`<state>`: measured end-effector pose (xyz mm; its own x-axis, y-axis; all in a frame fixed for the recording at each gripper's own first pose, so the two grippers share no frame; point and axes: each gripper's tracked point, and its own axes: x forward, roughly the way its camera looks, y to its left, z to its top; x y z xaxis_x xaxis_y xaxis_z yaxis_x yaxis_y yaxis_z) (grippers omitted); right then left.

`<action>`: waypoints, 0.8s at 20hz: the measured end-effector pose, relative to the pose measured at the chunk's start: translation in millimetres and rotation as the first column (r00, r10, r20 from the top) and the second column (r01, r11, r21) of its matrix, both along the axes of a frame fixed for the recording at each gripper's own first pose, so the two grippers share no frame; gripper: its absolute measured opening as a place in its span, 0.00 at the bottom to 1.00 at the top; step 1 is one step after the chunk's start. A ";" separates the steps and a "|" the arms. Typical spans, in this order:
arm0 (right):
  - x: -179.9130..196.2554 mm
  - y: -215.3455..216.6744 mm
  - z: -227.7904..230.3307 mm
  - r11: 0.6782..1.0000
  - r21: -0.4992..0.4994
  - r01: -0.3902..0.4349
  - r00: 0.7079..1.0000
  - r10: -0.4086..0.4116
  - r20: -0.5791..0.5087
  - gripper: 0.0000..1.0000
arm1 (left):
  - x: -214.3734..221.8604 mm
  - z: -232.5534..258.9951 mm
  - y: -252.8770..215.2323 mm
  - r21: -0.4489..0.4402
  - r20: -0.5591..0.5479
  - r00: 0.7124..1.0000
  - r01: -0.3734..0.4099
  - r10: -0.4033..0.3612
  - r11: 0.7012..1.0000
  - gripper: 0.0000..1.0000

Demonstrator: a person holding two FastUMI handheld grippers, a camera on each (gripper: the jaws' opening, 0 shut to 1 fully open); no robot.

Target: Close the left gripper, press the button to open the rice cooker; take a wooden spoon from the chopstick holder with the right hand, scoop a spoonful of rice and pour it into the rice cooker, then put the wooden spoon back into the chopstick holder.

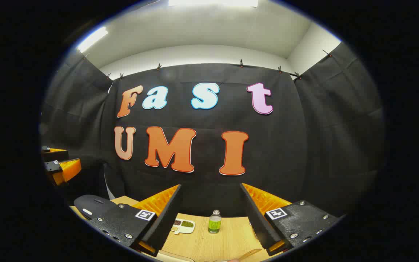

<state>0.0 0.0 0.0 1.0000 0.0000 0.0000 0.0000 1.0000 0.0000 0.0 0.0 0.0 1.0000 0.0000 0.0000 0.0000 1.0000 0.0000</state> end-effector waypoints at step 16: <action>4.0 13.0 -13.0 0.999 0.012 -0.042 0.999 0.042 -0.023 0.95 | -1.8 -5.4 2.2 0.033 -0.014 1.000 -0.016 0.017 0.999 0.93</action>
